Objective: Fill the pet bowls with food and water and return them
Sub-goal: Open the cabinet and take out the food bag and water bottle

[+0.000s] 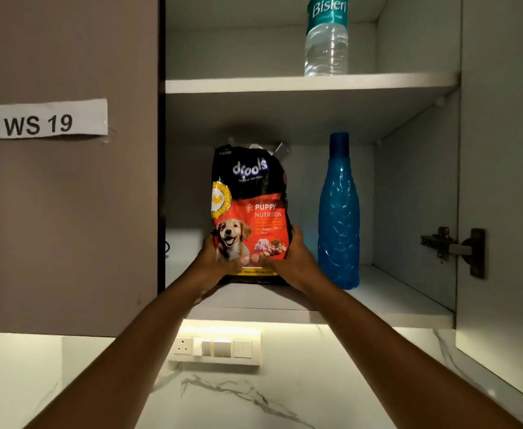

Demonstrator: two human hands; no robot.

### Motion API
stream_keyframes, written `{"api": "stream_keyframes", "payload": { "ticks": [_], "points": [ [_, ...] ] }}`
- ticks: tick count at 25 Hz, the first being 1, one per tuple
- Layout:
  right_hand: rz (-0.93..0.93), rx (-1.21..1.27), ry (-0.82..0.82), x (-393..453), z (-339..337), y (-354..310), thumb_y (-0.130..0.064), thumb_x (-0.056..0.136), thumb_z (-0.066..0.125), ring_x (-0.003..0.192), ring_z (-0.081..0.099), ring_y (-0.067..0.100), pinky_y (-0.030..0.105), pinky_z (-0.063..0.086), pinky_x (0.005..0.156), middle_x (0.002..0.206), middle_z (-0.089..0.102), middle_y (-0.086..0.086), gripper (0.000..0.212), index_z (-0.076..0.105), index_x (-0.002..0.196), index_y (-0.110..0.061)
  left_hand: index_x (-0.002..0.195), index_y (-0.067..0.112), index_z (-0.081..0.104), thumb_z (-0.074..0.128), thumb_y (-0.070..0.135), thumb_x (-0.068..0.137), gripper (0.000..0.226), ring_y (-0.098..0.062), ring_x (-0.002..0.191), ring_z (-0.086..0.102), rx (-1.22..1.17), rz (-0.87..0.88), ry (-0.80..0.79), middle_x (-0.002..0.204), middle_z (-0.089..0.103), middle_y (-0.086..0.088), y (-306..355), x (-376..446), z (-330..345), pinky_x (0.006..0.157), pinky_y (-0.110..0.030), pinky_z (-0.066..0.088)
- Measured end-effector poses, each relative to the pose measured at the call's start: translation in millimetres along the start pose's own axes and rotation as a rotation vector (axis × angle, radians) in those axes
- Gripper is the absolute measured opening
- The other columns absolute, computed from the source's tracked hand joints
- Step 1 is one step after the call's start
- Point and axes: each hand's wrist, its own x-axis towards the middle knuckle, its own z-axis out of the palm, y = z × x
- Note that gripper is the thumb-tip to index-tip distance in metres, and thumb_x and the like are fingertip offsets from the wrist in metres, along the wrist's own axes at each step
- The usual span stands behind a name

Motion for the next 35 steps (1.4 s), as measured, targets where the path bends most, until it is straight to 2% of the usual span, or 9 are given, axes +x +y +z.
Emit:
{"api": "stream_keyframes", "payload": {
  "ticks": [6, 12, 17, 20, 23, 25, 28, 32, 35],
  "points": [
    [-0.018, -0.028, 0.028, -12, -1, -5, -0.037, 0.074, 0.088, 0.117, 0.064, 0.023, 0.043, 0.056, 0.099, 0.137, 0.06, 0.0, 0.097, 0.03, 0.15, -0.023, 0.141, 0.015, 0.035, 0.083, 0.009, 0.073, 0.083, -0.03, 0.117, 0.064, 0.018, -0.053, 0.037, 0.132, 0.061, -0.011, 1, -8, -2, 0.096, -0.05, 0.055],
    [-0.015, -0.029, 0.011, -36, -8, -22, -0.031, 0.075, 0.088, 0.12, 0.064, 0.025, 0.047, 0.055, 0.101, 0.137, 0.061, 0.003, 0.094, 0.032, 0.15, -0.024, 0.144, 0.032, 0.024, 0.085, 0.071, 0.035, 0.13, -0.03, 0.129, 0.051, 0.196, -0.075, 0.159, 0.145, 0.046, -0.005, -19, -4, -2, 0.101, -0.05, 0.051],
    [-0.002, -0.011, 0.052, -70, -9, -39, -0.03, 0.075, 0.088, 0.118, 0.064, 0.022, 0.043, 0.057, 0.097, 0.132, 0.061, -0.002, 0.095, 0.032, 0.151, -0.026, 0.154, 0.01, 0.004, 0.079, 0.041, 0.076, 0.113, -0.033, 0.146, 0.024, 0.349, -0.03, 0.135, 0.159, 0.022, -0.014, 23, -61, 5, 0.115, -0.047, 0.031],
    [-0.001, 0.049, 0.063, -98, -9, -56, -0.02, 0.079, 0.086, 0.107, 0.066, 0.011, 0.019, 0.059, 0.076, 0.117, 0.06, -0.014, 0.09, 0.033, 0.151, -0.027, 0.154, 0.012, 0.001, 0.082, 0.047, 0.069, 0.122, -0.035, 0.145, 0.027, 0.326, -0.034, 0.142, 0.16, 0.022, -0.013, 36, -82, 5, 0.114, -0.052, 0.034],
    [0.003, 0.113, 0.103, -130, -8, -77, -0.011, 0.081, 0.083, 0.097, 0.064, 0.003, 0.011, 0.056, 0.063, 0.112, 0.06, -0.017, 0.083, 0.037, 0.148, -0.026, 0.15, 0.013, 0.013, 0.087, 0.039, 0.065, 0.116, -0.032, 0.137, 0.043, 0.248, -0.014, 0.118, 0.151, 0.04, -0.009, 49, -103, -5, 0.109, -0.051, 0.042],
    [0.004, 0.115, 0.155, -150, -6, -90, -0.013, 0.078, 0.086, 0.104, 0.064, 0.008, 0.015, 0.058, 0.066, 0.118, 0.059, -0.011, 0.089, 0.036, 0.15, -0.026, 0.146, 0.015, 0.024, 0.09, 0.041, 0.06, 0.111, -0.029, 0.13, 0.051, 0.24, 0.017, 0.08, 0.144, 0.05, -0.004, 58, -121, -16, 0.106, -0.05, 0.047],
    [-0.012, 0.094, 0.206, -181, -1, -105, -0.014, 0.073, 0.089, 0.102, 0.063, 0.006, 0.016, 0.06, 0.067, 0.126, 0.056, -0.007, 0.098, 0.033, 0.151, -0.027, 0.135, 0.023, 0.035, 0.087, 0.067, 0.031, 0.124, -0.024, 0.12, 0.059, 0.295, 0.089, 0.037, 0.134, 0.056, 0.0, 68, -152, -33, 0.097, -0.046, 0.054],
    [0.014, 0.063, 0.197, -226, 13, -112, -0.016, 0.069, 0.092, 0.109, 0.065, 0.013, 0.024, 0.063, 0.073, 0.133, 0.056, -0.002, 0.104, 0.031, 0.152, -0.03, 0.133, 0.018, 0.034, 0.095, 0.033, 0.053, 0.102, -0.016, 0.116, 0.055, 0.187, 0.1, -0.041, 0.132, 0.052, 0.004, 60, -200, -42, 0.091, -0.031, 0.051],
    [0.055, 0.05, 0.178, -266, 32, -101, -0.02, 0.065, 0.094, 0.113, 0.066, 0.018, 0.036, 0.065, 0.08, 0.132, 0.059, -0.003, 0.1, 0.037, 0.146, -0.034, 0.132, 0.023, 0.038, 0.094, 0.038, 0.053, 0.098, -0.014, 0.115, 0.059, 0.182, 0.077, -0.057, 0.129, 0.056, 0.007, 29, -240, -52, 0.088, -0.03, 0.053]
  ]
}}
